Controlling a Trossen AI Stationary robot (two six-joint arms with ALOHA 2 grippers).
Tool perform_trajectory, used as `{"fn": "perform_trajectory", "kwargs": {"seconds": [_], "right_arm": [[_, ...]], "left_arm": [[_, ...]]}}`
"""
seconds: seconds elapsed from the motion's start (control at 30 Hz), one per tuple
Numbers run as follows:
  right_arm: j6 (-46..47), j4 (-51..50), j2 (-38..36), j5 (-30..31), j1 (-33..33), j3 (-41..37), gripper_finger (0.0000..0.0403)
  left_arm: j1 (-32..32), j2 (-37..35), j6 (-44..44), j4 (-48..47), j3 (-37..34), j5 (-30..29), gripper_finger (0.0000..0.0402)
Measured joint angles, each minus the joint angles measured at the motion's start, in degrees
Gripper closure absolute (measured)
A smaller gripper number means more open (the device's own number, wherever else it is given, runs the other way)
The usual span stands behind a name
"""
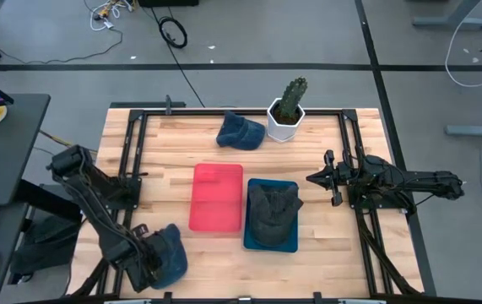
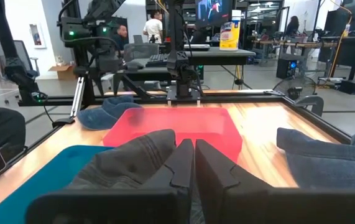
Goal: Pick & Place hat
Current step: Put the bottom blue cap into the red bin
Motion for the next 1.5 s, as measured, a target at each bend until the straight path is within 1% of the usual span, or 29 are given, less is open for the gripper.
{"fn": "perform_trajectory", "kwargs": {"seconds": [0.23,0.5,0.63,0.77,0.93,1.0,1.07,1.13,1.2,1.23,1.4,1.5], "right_arm": [[0.0,0.0,0.0,0.0,0.0,0.0,0.0382],[0.0,0.0,0.0,0.0,0.0,0.0,0.0382],[0.0,0.0,0.0,0.0,0.0,0.0,0.0382],[0.0,0.0,0.0,0.0,0.0,0.0,0.0382],[0.0,0.0,0.0,0.0,0.0,0.0,0.0382],[0.0,0.0,0.0,0.0,0.0,0.0,0.0382],[0.0,0.0,0.0,0.0,0.0,0.0,0.0382],[0.0,0.0,0.0,0.0,0.0,0.0,0.0382],[0.0,0.0,0.0,0.0,0.0,0.0,0.0382],[0.0,0.0,0.0,0.0,0.0,0.0,0.0382],[0.0,0.0,0.0,0.0,0.0,0.0,0.0382],[0.0,0.0,0.0,0.0,0.0,0.0,0.0382]], "left_arm": [[0.0,1.2,0.0,2.9,0.0,0.0,0.0236],[0.0,1.4,-0.4,2.2,0.0,-0.9,0.0236],[0.1,3.5,-0.4,2.2,0.0,-0.7,0.0236],[0.1,6.1,0.3,3.2,0.0,1.0,0.0236],[0.2,7.3,0.1,3.6,0.0,1.1,0.024],[0.2,7.4,0.1,3.7,0.0,1.2,0.0254],[0.2,7.4,0.1,4.1,0.0,1.3,0.028],[0.2,7.4,0.9,4.9,0.0,1.3,0.0321],[0.2,7.4,2.8,6.2,0.0,1.4,0.0372],[0.2,7.4,3.7,6.6,0.0,1.4,0.0384],[0.6,7.3,5.7,8.0,0.0,1.4,0.0392],[1.2,7.1,8.9,7.6,0.8,1.6,0.0394]]}}
